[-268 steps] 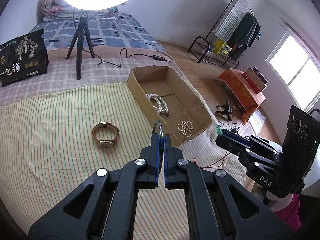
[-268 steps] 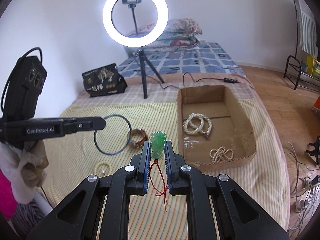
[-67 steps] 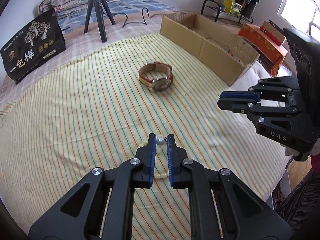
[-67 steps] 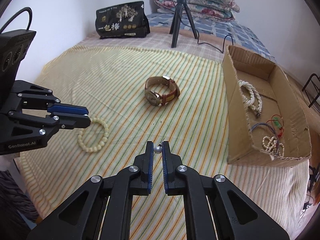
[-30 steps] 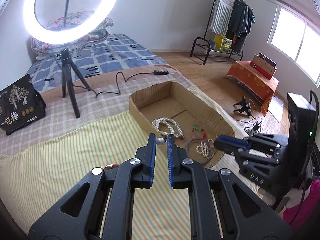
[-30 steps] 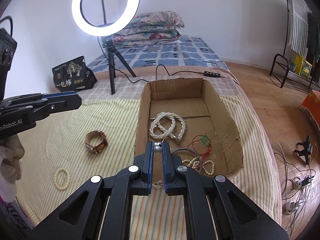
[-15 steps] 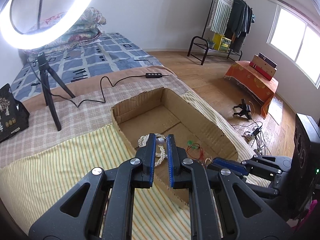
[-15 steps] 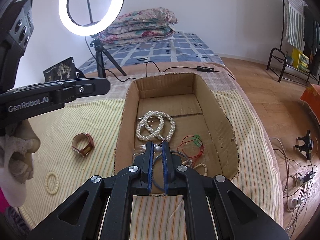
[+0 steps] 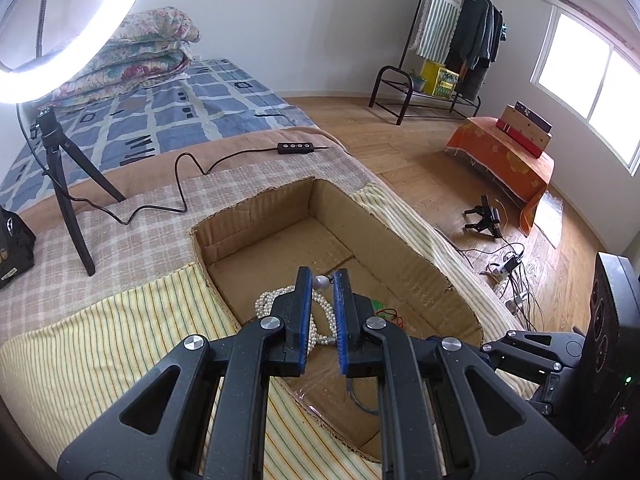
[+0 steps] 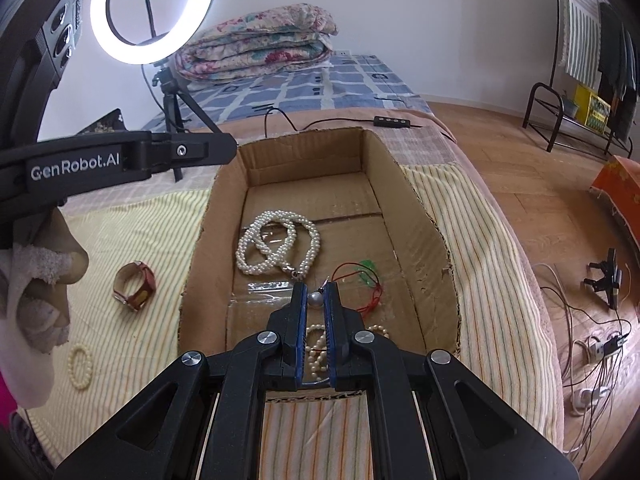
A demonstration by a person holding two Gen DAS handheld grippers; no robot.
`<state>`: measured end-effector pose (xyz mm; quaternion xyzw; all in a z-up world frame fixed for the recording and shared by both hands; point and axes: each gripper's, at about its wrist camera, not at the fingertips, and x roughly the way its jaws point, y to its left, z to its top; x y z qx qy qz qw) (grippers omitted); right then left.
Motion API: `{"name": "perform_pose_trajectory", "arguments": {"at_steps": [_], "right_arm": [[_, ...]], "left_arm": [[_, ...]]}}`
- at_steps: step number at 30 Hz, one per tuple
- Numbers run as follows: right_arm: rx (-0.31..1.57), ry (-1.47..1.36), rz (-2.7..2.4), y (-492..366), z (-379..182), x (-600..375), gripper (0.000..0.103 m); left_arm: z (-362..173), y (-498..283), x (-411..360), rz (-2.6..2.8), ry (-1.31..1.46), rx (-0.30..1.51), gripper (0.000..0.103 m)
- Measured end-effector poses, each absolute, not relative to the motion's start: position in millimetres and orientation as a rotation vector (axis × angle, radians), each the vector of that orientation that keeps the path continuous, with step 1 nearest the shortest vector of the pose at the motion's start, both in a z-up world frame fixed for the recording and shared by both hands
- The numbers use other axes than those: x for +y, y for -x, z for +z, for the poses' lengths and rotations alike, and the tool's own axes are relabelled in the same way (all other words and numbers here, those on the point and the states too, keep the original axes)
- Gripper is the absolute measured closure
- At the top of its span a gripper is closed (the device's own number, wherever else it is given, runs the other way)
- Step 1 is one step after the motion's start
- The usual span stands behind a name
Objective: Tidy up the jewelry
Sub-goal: 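Open the left tool over the box while the right tool releases its earring inside, then move the left tool to the beige bead bracelet while the right tool approaches the brown watch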
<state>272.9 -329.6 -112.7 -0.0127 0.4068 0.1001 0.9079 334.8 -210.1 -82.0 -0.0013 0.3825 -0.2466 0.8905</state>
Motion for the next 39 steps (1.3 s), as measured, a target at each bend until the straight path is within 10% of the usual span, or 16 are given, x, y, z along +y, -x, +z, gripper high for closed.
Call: {"name": "perform_pose_trajectory", "arguments": {"at_steps": [8,11,18,39], "right_arm": [[0.84,0.039,0.207,-273.4,-115.5,-329.1,0.096],[0.834,0.049,0.198,-273.4,-115.3,-328.2,0.075],[0.794,0.059,0.168,-268.5,-109.1,-330.1,0.036],[0.746,0.073,0.133,-251.8,-78.6,-321.0,0.03]], "left_arm": [[-84.8,-338.8,-209.1,-0.5,0.012,0.789,0.094],[-84.0,-339.0,-209.4,-0.489,0.002,0.783,0.094],[-78.2,-336.1,-205.9,-0.447,0.006,0.751,0.04],[-42.5,-312.5,-173.8,-0.407,-0.002,0.701,0.031]]}}
